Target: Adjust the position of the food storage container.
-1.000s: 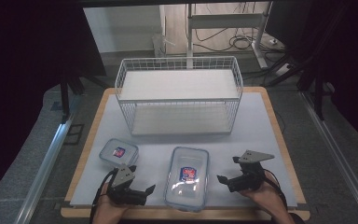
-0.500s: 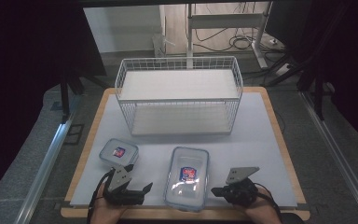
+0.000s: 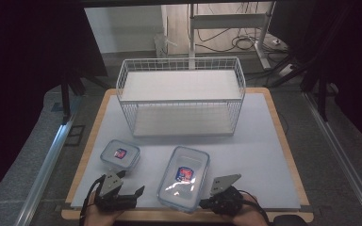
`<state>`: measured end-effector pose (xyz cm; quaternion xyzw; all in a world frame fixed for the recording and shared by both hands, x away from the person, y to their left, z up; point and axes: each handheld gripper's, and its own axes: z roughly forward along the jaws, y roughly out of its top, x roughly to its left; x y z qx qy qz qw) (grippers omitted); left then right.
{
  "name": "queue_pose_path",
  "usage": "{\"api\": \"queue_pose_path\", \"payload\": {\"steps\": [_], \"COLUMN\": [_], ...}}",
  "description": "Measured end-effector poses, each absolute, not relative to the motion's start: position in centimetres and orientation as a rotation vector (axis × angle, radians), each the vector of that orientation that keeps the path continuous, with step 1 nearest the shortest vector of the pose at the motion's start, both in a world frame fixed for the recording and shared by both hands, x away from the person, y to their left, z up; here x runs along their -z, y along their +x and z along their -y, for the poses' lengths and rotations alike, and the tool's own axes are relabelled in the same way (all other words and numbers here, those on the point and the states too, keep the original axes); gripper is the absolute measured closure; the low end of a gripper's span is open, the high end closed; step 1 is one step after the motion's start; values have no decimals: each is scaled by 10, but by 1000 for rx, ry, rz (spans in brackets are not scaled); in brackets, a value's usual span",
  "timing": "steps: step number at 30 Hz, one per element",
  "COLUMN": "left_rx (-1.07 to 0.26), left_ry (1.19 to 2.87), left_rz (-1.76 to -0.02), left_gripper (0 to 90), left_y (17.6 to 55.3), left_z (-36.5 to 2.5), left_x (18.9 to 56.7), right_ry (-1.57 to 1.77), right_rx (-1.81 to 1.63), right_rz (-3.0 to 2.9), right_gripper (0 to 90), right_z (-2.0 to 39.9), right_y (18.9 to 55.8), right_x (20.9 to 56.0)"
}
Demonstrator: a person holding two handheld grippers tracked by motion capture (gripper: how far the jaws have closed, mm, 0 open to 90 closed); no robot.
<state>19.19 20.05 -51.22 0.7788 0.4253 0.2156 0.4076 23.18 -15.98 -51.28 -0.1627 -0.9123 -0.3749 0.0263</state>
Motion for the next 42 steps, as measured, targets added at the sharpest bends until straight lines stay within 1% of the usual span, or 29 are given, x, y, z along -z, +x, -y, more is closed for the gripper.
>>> {"api": "queue_pose_path", "payload": {"steps": [6,8,11,12,13,14,15,16,18,19,20,22,24,26,27,29,33,42], "left_rx": [-554,-550,-527,-524,-511,-492,-453,-437,-384,-364,-338,-282,-251,-217,-212,-202,-203,-251], "left_ry": [1995,1990,1975,1977,1977,1976,1971,1971,1993,2015,2035,2061,2074,2087,2086,2093,2127,2128], "left_rz": [-1088,-1092,-1111,-1121,-1119,-1117,-1124,-1125,-1112,-1104,-1094,-1076,-1069,-1061,-1061,-1060,-1083,-1133], "left_gripper": [193,234,323,365,482,482,537,618,721,794,840,896,900,900,900,900,900,900], "left_y": [192,190,183,180,178,176,173,172,170,169,168,168,170,172,173,176,181,199], "left_z": [-199,-201,-204,-204,-205,-205,-204,-203,-197,-194,-191,-183,-177,-170,-168,-164,-160,-160], "left_x": [514,513,513,514,514,514,513,513,514,514,515,517,519,522,523,525,529,528], "right_ry": [-405,-406,-507,-579,-702,-702,-739,-810,-873,-897,-916,-935,-937,-930,-914,-894,-879,-917], "right_rx": [1174,1176,1201,1222,1263,1263,1281,1318,1348,1355,1359,1356,1350,1356,1358,1362,1348,1293], "right_rz": [2846,2866,2876,2890,2918,2918,2924,2917,2916,2923,2928,2949,2941,2928,2905,2895,2907,2871], "right_gripper": [900,900,900,900,900,900,900,900,900,900,900,900,900,900,900,900,900,900], "right_z": [117,119,139,151,167,167,172,180,185,186,186,183,177,174,169,167,164,178], "right_y": [231,232,241,249,264,264,270,283,296,304,311,325,340,345,352,354,351,344], "right_x": [512,512,508,505,500,500,499,495,492,491,491,492,497,499,503,504,504,506]}}
